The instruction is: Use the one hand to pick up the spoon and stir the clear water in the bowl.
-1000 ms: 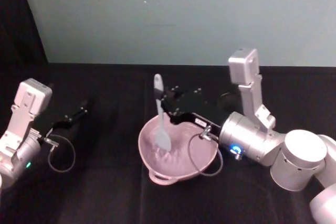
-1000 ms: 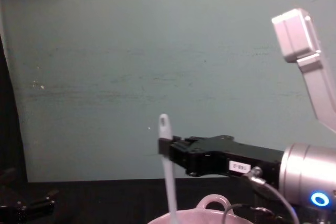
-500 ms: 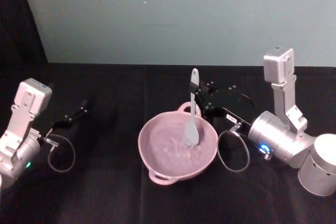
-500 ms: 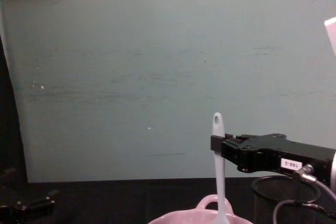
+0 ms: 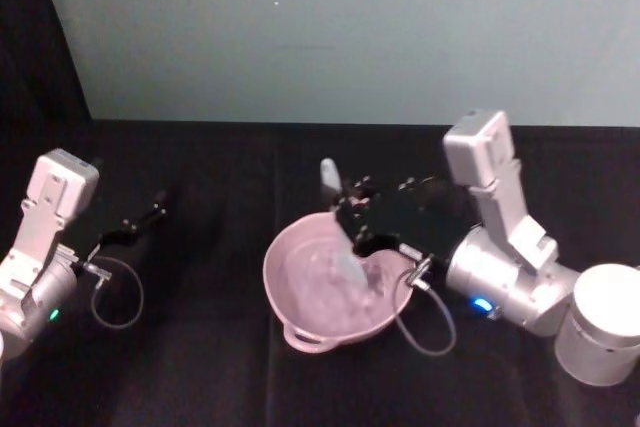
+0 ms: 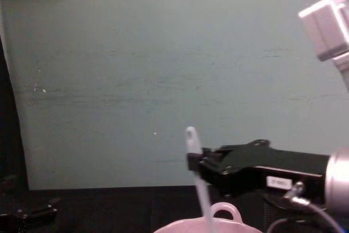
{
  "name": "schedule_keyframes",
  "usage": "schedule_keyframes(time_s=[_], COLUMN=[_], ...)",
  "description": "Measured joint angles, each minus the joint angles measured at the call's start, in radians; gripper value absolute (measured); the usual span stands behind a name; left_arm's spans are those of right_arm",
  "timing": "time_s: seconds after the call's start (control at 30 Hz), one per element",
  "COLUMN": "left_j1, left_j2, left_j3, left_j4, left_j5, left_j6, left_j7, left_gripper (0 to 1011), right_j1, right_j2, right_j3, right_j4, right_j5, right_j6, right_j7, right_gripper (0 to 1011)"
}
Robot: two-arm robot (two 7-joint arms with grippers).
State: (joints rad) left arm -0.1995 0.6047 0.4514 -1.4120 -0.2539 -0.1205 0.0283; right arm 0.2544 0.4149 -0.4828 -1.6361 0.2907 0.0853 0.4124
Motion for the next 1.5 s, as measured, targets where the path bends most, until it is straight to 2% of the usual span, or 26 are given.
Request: schedule_keyframes(time_s=[0.27, 0.47, 0.63, 0.87, 1.13, 1.3, 1.5], left_j1=[0.0, 0.0, 0.0, 0.0, 0.0, 0.0, 0.0], left_j2=[0.0, 0.0, 0.0, 0.0, 0.0, 0.0, 0.0], left_j3=[0.0, 0.0, 0.0, 0.0, 0.0, 0.0, 0.0], left_j4=[0.0, 0.0, 0.0, 0.0, 0.0, 0.0, 0.0], left_j5=[0.0, 0.0, 0.0, 0.0, 0.0, 0.0, 0.0], left_j6=[0.0, 0.0, 0.0, 0.0, 0.0, 0.0, 0.0], left_j7=[0.0, 0.0, 0.0, 0.0, 0.0, 0.0, 0.0], left_gripper=[1005, 1005, 1005, 1005, 1005, 1005, 1005], right_j1=[0.015, 0.029, 0.047, 0.076, 0.065, 0.039, 0.016], right_j2=[-0.04, -0.074, -0.098, -0.124, -0.104, -0.077, -0.058], right_j3=[-0.045, -0.054, -0.05, -0.015, 0.039, 0.068, 0.078], right_j4=[0.005, 0.038, 0.079, 0.159, 0.181, 0.152, 0.116], right_j5=[-0.016, -0.009, 0.005, 0.048, 0.061, 0.061, 0.048], right_j6=[-0.004, -0.022, -0.038, -0.063, -0.072, -0.07, -0.062], right_j7=[0.035, 0.044, 0.046, 0.047, 0.009, -0.008, -0.016], right_gripper=[122, 122, 122, 122, 122, 122, 122])
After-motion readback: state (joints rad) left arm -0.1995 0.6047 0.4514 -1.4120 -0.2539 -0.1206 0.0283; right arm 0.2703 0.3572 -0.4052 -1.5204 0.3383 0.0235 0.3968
